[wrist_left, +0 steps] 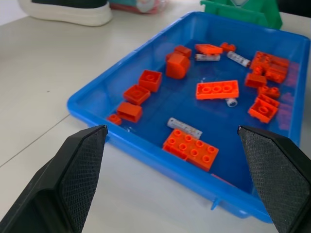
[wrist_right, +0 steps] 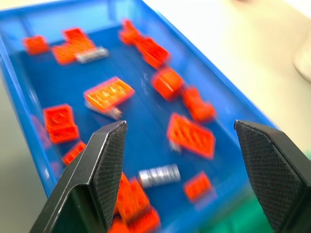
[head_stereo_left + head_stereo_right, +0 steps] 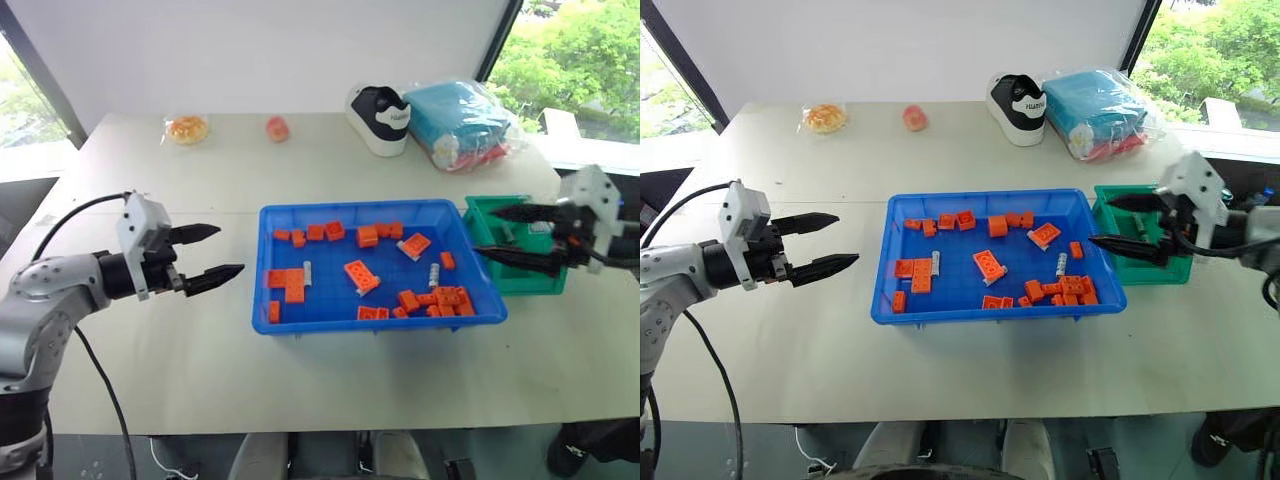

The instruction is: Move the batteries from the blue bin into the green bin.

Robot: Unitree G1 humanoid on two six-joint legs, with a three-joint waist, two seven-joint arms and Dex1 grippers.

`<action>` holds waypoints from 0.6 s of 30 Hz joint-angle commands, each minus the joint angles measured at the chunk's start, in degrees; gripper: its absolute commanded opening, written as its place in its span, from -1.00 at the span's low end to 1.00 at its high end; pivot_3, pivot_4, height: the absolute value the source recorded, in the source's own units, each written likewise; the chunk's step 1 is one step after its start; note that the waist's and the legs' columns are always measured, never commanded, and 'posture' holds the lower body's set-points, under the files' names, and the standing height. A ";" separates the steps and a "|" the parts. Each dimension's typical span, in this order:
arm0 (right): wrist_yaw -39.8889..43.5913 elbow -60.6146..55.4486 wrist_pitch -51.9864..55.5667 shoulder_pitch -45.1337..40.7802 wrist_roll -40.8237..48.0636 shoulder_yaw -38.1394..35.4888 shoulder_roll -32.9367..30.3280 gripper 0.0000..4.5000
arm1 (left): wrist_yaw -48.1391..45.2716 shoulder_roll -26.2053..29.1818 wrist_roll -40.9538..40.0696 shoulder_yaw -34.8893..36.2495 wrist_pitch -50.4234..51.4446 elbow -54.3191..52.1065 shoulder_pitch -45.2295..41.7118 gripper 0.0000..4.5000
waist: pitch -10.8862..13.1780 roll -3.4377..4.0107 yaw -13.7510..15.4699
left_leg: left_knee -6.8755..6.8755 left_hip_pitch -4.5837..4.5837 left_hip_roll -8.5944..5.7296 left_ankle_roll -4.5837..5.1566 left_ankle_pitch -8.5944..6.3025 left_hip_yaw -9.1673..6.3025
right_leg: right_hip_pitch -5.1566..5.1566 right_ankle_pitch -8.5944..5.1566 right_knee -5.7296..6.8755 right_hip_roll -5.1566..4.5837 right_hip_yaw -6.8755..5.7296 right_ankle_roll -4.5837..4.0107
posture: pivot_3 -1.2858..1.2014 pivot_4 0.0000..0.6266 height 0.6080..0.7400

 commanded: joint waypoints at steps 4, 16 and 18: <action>4.67 5.10 -2.79 -15.91 -8.02 18.67 12.35 0.98 | -3.69 3.89 -1.62 0.86 0.66 -3.03 -1.13 1.00 | -0.01 -0.03 -0.69 | 0.00 -0.05 0.07 0.04 0.02 0.03 | -0.07 0.09 0.09 0.09 0.04 -0.13 | 0.03 -0.52 0.57; 3.12 26.56 -15.43 -26.01 -20.91 31.61 33.90 0.98 | -6.53 7.57 -2.36 2.40 0.88 -8.67 3.88 1.00 | -0.02 -0.12 -0.76 | 0.44 -0.10 0.05 -0.02 0.00 -0.07 | -0.32 0.21 0.71 0.14 0.12 -0.31 | 0.03 -0.52 0.57; 2.65 29.98 -18.71 -26.75 -22.69 32.42 36.04 0.98 | -6.63 8.01 -2.16 2.46 0.66 -9.46 4.67 1.00 | -0.01 -0.10 -1.28 | 0.46 -0.10 0.06 -0.02 0.00 -0.09 | -0.33 0.24 0.78 0.17 0.13 -0.27 | 0.03 -0.52 0.57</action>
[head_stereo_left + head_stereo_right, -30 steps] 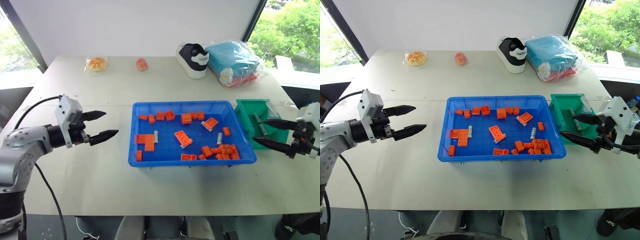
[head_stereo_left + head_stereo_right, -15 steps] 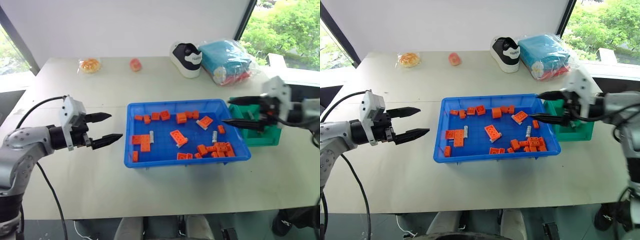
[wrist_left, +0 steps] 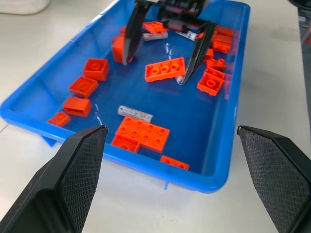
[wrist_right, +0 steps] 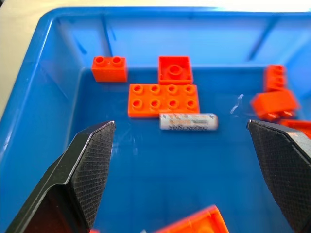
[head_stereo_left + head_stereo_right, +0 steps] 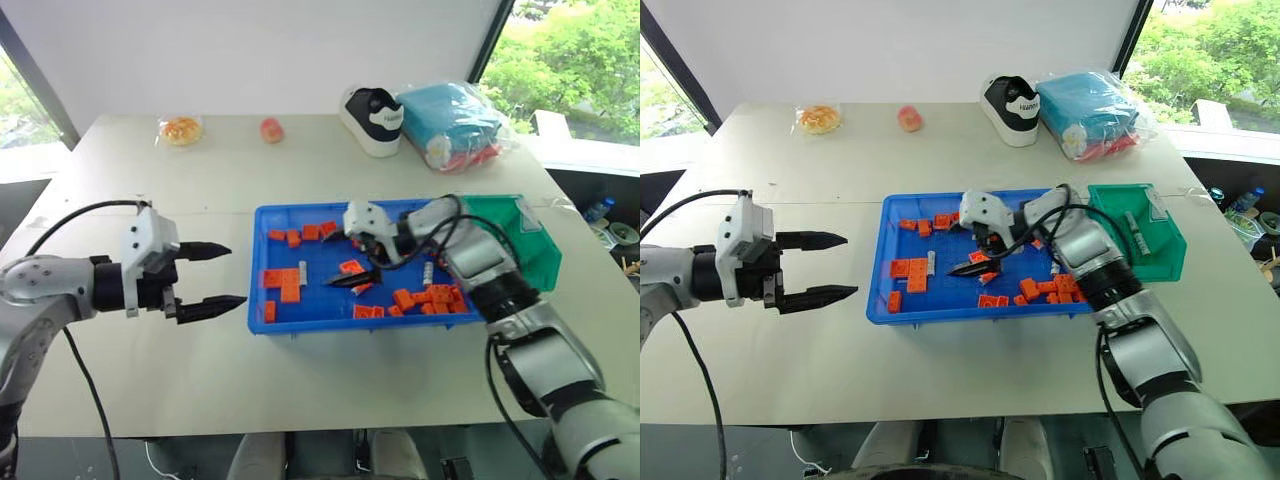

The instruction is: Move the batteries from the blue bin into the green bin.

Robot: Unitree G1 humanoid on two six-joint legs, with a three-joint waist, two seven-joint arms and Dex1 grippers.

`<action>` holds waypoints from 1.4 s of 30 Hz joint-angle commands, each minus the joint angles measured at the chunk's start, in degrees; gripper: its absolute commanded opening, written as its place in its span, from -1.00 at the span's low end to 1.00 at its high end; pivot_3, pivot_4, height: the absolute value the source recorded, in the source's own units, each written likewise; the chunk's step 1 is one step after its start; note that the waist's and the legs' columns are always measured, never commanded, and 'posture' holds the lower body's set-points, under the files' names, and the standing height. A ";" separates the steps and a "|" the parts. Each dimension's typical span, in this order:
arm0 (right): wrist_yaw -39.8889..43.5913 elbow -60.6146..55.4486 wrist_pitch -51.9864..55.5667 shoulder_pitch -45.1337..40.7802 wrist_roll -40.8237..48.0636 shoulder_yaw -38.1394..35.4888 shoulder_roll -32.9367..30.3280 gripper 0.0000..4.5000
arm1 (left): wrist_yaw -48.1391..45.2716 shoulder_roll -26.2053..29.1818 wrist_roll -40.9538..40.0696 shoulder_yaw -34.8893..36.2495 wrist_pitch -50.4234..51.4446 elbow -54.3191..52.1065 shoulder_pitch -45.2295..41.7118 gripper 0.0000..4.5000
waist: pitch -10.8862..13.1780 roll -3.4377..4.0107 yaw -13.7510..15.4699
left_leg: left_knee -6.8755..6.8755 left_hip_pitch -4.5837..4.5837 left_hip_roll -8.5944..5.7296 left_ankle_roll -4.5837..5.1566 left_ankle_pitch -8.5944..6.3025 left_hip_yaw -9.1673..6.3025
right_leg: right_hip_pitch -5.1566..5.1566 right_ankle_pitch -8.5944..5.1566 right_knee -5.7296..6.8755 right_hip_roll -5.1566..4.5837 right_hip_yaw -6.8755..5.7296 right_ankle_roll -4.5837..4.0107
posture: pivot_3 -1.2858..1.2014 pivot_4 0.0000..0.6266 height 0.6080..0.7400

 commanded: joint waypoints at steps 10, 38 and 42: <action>-3.90 18.05 -16.92 -5.18 -9.77 1.04 8.90 0.98 | 1.26 1.49 -1.72 2.99 0.58 -2.95 -0.28 1.00 | 0.03 0.05 -0.88 | -0.03 0.01 0.01 -0.04 0.02 -0.02 | 0.06 0.08 0.05 0.12 0.05 0.12 | 0.03 -0.52 0.57; -1.88 2.62 -7.37 2.05 -7.29 -3.95 7.37 -0.01 | 1.62 -0.87 -0.41 -2.03 -0.44 1.28 -7.49 1.00 | 0.01 0.02 -1.71 | -0.04 0.06 0.03 -0.16 0.09 -0.07 | 0.21 0.08 0.21 0.22 0.18 0.14 | 0.03 -0.52 0.57; -3.37 -7.88 -0.80 2.73 -5.95 -7.48 1.65 -0.01 | 1.40 -1.43 0.00 -3.39 -0.91 1.99 -8.55 1.00 | 0.00 -0.01 -1.66 | 0.00 0.06 0.03 -0.16 0.08 -0.09 | 0.24 0.08 0.17 0.21 0.19 0.14 | 0.03 -0.52 0.57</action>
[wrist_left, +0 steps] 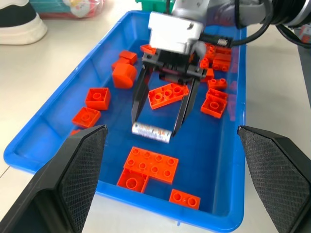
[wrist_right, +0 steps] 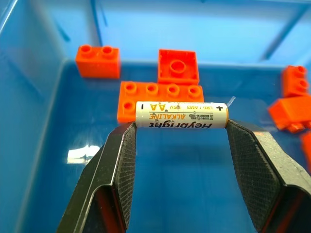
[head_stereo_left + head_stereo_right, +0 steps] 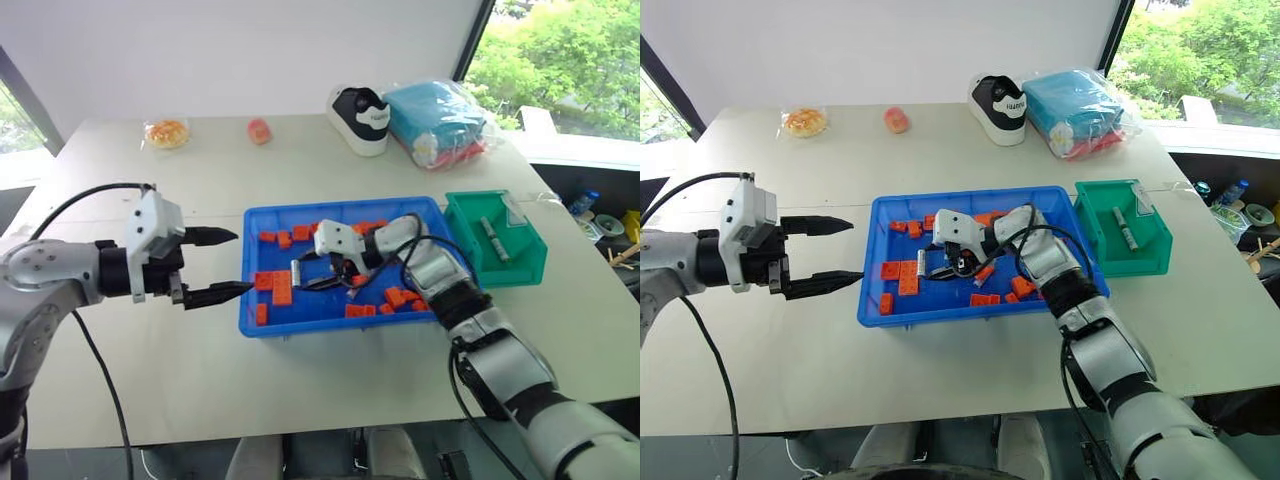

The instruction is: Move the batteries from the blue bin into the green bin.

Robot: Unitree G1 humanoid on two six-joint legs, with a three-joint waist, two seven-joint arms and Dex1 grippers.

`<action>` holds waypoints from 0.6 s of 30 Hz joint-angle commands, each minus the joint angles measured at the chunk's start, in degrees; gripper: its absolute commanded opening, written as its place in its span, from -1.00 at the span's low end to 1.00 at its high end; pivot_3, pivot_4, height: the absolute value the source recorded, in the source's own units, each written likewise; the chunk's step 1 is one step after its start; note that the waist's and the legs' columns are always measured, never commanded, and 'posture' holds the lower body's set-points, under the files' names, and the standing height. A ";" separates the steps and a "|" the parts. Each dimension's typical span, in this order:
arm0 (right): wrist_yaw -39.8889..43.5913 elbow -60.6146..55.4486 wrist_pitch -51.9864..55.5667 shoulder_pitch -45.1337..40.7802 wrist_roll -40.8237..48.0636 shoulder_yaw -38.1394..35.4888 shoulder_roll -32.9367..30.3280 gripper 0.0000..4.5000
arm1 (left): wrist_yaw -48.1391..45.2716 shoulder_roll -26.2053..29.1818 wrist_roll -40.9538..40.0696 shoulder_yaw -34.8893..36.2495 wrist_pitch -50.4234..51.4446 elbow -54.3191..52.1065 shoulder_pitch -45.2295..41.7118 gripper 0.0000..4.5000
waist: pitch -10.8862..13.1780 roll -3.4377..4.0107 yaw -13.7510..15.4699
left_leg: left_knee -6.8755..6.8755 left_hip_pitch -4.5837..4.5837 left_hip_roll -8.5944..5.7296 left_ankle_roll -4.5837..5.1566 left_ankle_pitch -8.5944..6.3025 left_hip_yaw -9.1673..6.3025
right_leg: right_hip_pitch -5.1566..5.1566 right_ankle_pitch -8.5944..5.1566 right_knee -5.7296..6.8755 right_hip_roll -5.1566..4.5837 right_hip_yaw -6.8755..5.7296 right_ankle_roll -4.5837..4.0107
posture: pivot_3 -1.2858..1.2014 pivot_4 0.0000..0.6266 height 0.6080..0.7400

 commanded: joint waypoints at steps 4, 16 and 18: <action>-4.39 -16.65 14.81 -0.04 2.58 -13.53 -15.34 -0.01 | -0.90 -0.44 0.15 -0.45 -1.59 0.37 -1.39 1.00 | -0.05 -0.08 0.77 | 0.02 -0.02 0.00 0.00 -0.01 0.00 | 0.00 0.00 -0.04 -0.02 0.00 0.00 | 0.03 -0.52 0.57; -8.59 -7.97 11.46 8.63 -0.85 -23.40 -40.96 -0.01 | -2.15 -2.62 1.69 -3.41 -3.09 3.58 -4.59 1.00 | -0.11 -0.05 0.69 | -0.04 0.00 0.02 0.03 -0.04 0.33 | -0.06 -0.10 -0.13 -0.03 0.08 -0.12 | 0.03 -0.52 0.57; -9.53 -6.19 10.20 8.92 -1.61 -22.61 -41.25 0.21 | -2.37 -2.87 1.97 -3.90 -3.27 4.22 -5.47 1.00 | -0.11 -0.06 0.71 | -0.03 0.00 0.03 0.03 -0.04 0.41 | -0.05 -0.09 -0.14 -0.03 0.08 -0.09 | 0.03 -0.52 0.57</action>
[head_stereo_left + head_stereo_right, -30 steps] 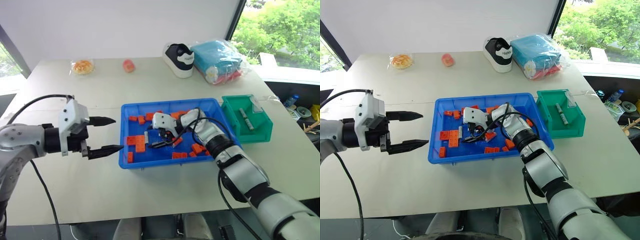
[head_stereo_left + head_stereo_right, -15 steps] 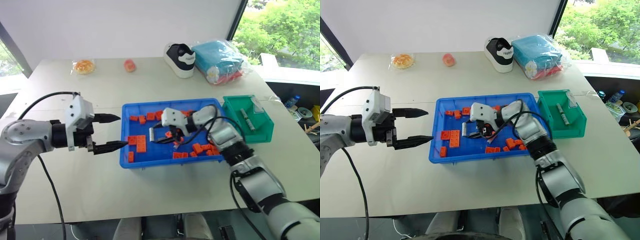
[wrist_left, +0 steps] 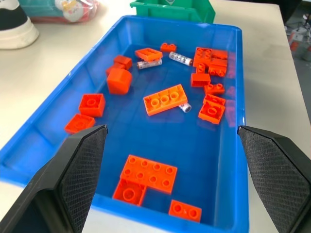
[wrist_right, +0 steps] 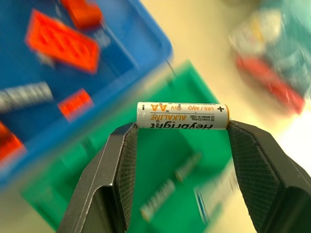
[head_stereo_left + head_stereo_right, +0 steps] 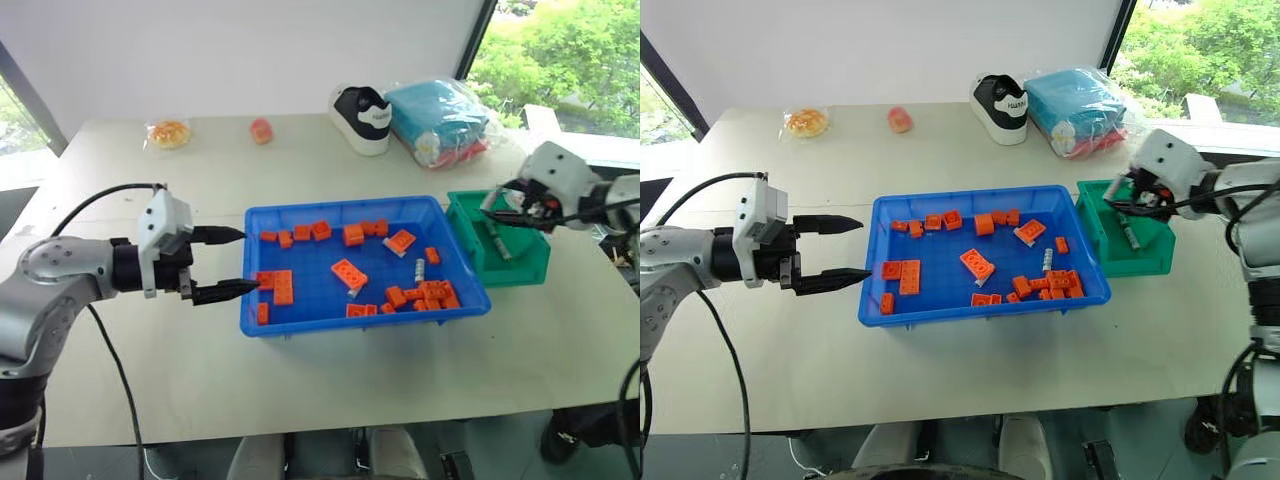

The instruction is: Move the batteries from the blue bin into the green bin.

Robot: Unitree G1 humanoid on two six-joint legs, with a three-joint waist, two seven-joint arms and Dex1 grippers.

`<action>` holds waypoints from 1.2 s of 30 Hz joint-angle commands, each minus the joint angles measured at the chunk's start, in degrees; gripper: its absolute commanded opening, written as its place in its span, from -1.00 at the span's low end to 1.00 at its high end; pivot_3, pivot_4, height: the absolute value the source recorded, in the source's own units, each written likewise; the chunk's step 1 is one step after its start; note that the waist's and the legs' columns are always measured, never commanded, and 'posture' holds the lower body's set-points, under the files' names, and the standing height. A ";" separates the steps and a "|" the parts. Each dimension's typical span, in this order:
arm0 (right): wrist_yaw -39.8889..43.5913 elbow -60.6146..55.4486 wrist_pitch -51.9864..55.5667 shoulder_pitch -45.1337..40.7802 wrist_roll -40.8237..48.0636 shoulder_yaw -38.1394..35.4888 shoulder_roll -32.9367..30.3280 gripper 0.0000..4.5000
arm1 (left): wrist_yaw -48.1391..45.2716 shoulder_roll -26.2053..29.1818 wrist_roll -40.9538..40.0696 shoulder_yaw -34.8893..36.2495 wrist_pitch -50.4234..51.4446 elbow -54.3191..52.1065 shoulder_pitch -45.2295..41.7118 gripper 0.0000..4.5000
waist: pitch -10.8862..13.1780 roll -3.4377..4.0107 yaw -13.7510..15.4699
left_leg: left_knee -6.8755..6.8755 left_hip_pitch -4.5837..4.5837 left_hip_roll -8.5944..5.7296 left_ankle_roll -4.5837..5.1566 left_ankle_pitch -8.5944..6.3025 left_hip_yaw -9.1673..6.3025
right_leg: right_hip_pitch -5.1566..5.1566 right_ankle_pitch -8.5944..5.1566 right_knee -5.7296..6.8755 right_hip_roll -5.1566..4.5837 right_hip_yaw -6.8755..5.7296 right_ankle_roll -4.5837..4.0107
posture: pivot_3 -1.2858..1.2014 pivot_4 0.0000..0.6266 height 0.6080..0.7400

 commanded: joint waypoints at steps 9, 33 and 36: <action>-0.81 1.49 -1.52 -5.91 0.92 1.55 1.87 0.98 | -0.80 -0.25 0.42 0.17 -0.76 0.51 -2.29 1.00 | 0.03 0.05 0.37 | 0.07 -0.03 0.00 0.01 0.00 -0.11 | 0.00 -0.03 -0.01 0.00 0.08 -0.02 | 0.03 -0.52 0.57; -23.74 -37.42 50.32 5.16 15.41 11.92 30.67 0.98 | 3.31 -0.35 -1.98 1.78 1.85 -4.42 1.11 1.00 | -0.08 -0.14 1.34 | 0.18 -0.08 -0.04 0.04 -0.02 -0.35 | -0.06 -0.02 0.05 0.00 0.06 -0.12 | 0.03 -0.52 0.57; -24.86 -35.51 48.61 5.24 15.00 13.89 31.34 0.98 | 3.51 -0.40 -2.09 1.54 1.95 -4.48 0.84 1.00 | -0.09 -0.16 1.31 | 0.18 -0.07 -0.04 0.04 -0.02 -0.35 | -0.09 -0.02 0.04 0.00 0.06 -0.11 | 0.03 -0.52 0.57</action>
